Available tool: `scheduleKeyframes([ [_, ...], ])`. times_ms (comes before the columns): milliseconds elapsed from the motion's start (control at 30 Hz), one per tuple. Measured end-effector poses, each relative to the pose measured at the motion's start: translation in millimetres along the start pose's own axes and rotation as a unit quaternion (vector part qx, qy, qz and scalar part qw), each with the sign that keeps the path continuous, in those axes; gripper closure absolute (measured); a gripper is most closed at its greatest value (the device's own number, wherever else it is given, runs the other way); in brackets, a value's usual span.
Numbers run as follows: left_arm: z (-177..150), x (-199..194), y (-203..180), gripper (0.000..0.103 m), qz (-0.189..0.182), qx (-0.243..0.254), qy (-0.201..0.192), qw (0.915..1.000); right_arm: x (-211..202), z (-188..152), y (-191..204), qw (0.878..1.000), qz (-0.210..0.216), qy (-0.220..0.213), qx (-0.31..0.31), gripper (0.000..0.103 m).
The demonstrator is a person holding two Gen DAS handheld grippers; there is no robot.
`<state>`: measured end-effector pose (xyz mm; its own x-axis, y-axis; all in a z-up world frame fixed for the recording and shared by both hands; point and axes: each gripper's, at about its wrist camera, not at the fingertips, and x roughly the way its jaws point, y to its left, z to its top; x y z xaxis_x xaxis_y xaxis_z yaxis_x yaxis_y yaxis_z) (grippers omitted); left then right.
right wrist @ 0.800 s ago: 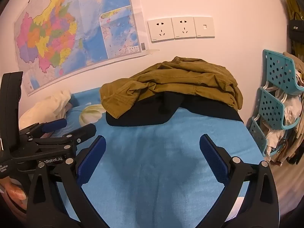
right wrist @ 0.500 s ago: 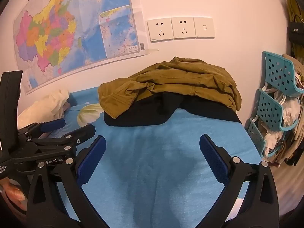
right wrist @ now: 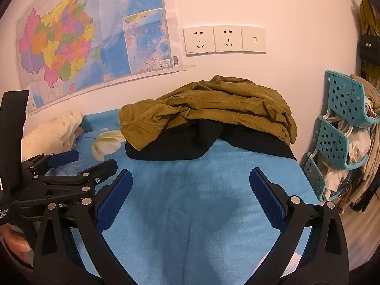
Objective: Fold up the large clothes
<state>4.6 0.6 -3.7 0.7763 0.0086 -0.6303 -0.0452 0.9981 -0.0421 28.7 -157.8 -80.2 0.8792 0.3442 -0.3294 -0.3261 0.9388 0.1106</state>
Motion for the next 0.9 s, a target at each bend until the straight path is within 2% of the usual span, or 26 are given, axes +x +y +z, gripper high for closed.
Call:
scheduleKeyframes([
  [900, -2.2, 6.8, -2.2, 0.007, 0.003, -0.005, 0.006, 1.0000, 3.9, 1.7, 1.4, 1.000, -0.002, 0.004, -0.003, 0.006],
])
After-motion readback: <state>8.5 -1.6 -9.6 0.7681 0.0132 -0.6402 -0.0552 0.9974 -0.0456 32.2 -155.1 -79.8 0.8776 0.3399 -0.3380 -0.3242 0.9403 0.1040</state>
